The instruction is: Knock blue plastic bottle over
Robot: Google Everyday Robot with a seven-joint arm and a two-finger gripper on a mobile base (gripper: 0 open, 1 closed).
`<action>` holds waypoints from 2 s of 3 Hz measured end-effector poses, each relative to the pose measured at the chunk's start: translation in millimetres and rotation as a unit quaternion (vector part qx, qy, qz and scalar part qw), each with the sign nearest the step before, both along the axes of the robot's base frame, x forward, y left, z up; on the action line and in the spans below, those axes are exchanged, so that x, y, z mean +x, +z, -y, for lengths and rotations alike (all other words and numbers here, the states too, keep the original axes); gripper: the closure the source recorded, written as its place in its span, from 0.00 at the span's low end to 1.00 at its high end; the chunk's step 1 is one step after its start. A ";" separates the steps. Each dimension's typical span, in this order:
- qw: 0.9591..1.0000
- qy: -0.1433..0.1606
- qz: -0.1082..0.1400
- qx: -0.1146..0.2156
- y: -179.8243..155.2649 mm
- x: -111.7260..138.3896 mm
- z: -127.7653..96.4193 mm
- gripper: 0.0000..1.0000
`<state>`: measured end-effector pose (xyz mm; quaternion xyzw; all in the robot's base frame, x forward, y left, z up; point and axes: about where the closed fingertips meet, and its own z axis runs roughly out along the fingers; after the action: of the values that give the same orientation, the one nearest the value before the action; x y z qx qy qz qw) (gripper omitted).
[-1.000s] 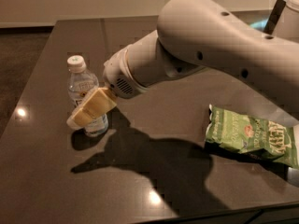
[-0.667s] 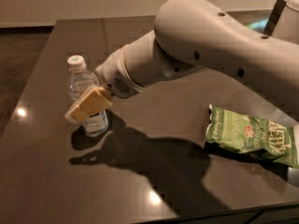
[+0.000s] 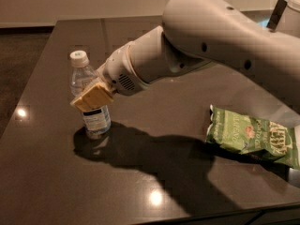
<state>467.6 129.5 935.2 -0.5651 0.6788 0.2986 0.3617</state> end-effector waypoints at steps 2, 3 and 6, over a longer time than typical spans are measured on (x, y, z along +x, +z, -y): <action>0.997 0.006 0.005 -0.083 26.9 15.8 34.5 1.00; 0.987 -0.001 0.030 -0.159 31.2 28.2 60.5 1.00; 0.941 0.015 0.104 -0.321 13.5 46.9 90.8 1.00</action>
Offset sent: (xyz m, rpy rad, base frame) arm 0.0379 -0.0769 0.0322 -0.3582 -0.0427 0.0015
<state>514.4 38.8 948.7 -0.6889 0.6889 0.0095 0.2252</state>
